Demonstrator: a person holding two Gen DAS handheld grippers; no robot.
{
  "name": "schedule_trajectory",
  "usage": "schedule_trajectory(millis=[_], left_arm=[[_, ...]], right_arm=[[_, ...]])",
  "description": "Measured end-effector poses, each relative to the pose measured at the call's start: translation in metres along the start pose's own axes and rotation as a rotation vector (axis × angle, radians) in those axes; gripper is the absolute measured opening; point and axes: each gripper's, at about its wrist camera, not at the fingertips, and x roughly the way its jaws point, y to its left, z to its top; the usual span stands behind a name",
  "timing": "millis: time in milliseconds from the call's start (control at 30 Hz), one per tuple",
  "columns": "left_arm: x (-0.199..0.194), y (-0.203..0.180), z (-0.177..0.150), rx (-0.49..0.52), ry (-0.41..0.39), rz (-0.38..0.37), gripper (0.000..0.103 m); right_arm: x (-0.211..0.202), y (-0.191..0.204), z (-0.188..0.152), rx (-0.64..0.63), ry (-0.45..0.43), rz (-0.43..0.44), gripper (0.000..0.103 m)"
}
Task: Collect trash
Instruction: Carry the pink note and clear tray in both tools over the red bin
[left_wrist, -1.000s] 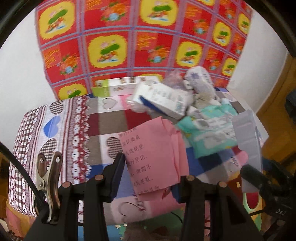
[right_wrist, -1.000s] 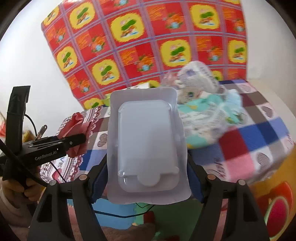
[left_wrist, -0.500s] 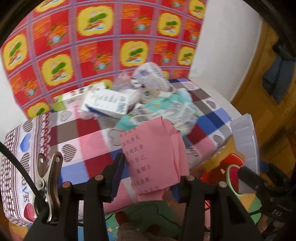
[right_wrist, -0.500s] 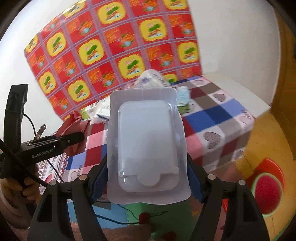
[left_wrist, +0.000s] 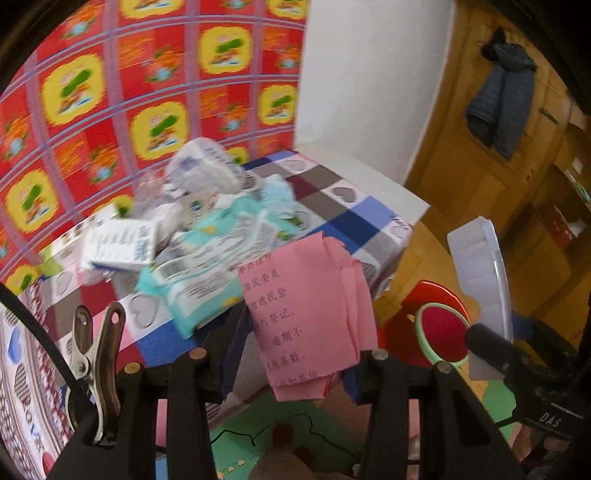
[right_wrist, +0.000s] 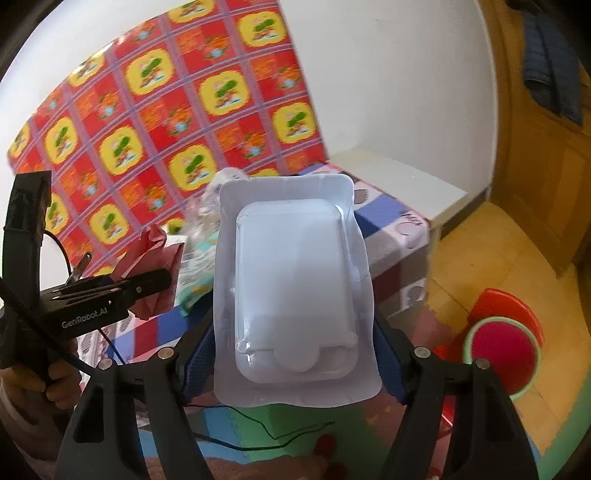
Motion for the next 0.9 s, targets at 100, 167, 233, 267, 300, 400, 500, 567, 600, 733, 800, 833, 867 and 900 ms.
schedule_trajectory(millis=[100,167,233,267,300,400,500,567,600,733,800,833,867,900], left_arm=[[0.010,-0.014,0.010,0.033,0.004,-0.038,0.047],[0.016,-0.022,0.018,0.058,0.005,-0.061,0.047],[0.024,-0.032,0.026,0.088,0.004,-0.085,0.047],[0.027,-0.035,0.030,0.097,0.005,-0.098,0.047],[0.030,-0.039,0.034,0.107,0.006,-0.113,0.047],[0.042,-0.054,0.045,0.153,0.006,-0.156,0.047],[0.052,-0.067,0.055,0.191,0.004,-0.192,0.047],[0.059,-0.076,0.063,0.222,-0.003,-0.214,0.047],[0.062,-0.081,0.066,0.239,-0.004,-0.224,0.047],[0.073,-0.098,0.073,0.294,-0.001,-0.261,0.047],[0.077,-0.106,0.075,0.316,0.005,-0.276,0.047],[0.079,-0.110,0.075,0.327,0.008,-0.283,0.047],[0.080,-0.114,0.075,0.340,0.010,-0.294,0.047],[0.082,-0.119,0.075,0.351,0.010,-0.303,0.047]], right_arm=[[-0.002,-0.010,0.004,0.026,-0.011,-0.037,0.075],[-0.004,-0.017,0.007,0.045,-0.021,-0.062,0.075],[-0.005,-0.024,0.010,0.063,-0.030,-0.084,0.075],[-0.006,-0.027,0.011,0.070,-0.035,-0.099,0.075],[-0.006,-0.030,0.012,0.077,-0.040,-0.112,0.075],[-0.007,-0.042,0.015,0.109,-0.058,-0.149,0.075],[-0.008,-0.053,0.018,0.138,-0.074,-0.181,0.075],[-0.008,-0.057,0.019,0.149,-0.079,-0.200,0.075],[-0.007,-0.060,0.019,0.154,-0.079,-0.209,0.075],[-0.003,-0.068,0.021,0.179,-0.075,-0.243,0.075],[-0.002,-0.073,0.020,0.200,-0.070,-0.253,0.075],[-0.002,-0.075,0.019,0.206,-0.067,-0.260,0.075],[-0.001,-0.077,0.019,0.212,-0.063,-0.272,0.075],[-0.001,-0.080,0.018,0.220,-0.059,-0.282,0.075]])
